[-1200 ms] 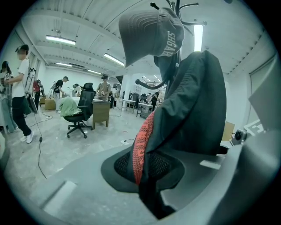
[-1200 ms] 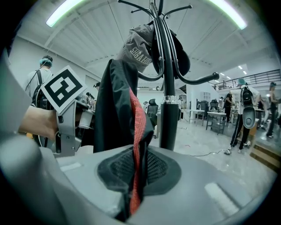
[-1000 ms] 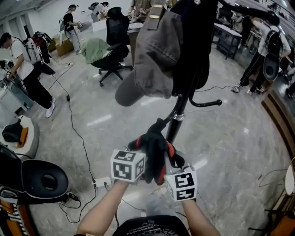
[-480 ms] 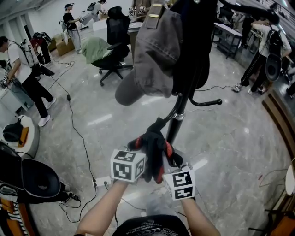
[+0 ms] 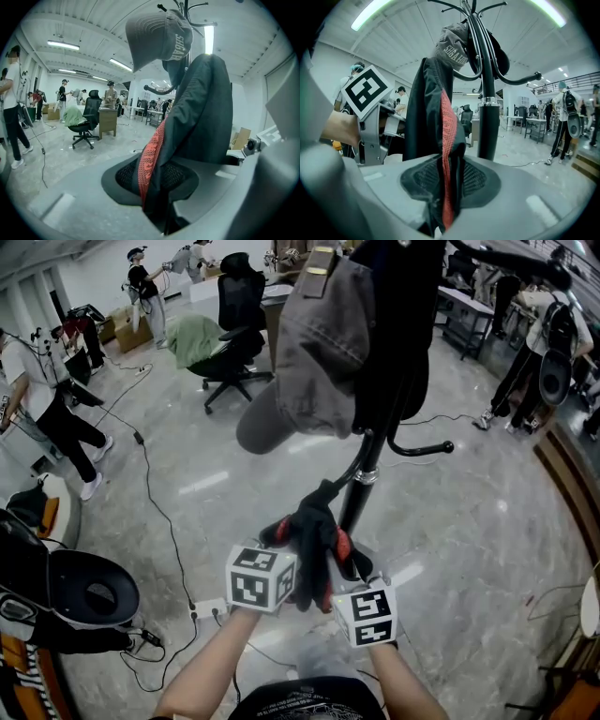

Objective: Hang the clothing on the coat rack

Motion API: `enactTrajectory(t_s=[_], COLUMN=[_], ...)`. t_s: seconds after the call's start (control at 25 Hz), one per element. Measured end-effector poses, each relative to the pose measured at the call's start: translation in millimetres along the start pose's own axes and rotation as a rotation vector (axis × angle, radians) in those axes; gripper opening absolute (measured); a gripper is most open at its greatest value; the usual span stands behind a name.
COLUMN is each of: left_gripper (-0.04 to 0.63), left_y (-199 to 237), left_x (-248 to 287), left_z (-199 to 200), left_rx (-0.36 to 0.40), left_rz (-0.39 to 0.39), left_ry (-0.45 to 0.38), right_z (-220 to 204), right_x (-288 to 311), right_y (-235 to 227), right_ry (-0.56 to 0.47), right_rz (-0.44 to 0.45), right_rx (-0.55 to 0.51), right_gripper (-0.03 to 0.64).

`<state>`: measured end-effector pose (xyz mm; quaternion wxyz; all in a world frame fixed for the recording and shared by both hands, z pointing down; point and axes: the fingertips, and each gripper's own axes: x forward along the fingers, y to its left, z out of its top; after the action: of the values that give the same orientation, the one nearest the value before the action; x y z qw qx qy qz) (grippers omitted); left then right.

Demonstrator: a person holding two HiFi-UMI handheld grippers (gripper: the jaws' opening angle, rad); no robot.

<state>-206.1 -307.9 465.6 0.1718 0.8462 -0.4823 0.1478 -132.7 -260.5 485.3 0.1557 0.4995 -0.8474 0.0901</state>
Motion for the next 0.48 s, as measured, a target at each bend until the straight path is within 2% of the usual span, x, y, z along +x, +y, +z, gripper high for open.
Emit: enactTrajectory(t_s=[0.48], left_gripper=[0.092], left_y=[-2.6], left_x=[-5.8], left_z=[-1.0], left_rx=[0.004], left_rz=[-0.003], left_ry=[-0.004], right_z=[-2.5], right_x=[-3.8], right_y=[2.7], right_ry=[0.003], right_rz=[0.008], right_rx=[0.011], right_gripper=[0.12])
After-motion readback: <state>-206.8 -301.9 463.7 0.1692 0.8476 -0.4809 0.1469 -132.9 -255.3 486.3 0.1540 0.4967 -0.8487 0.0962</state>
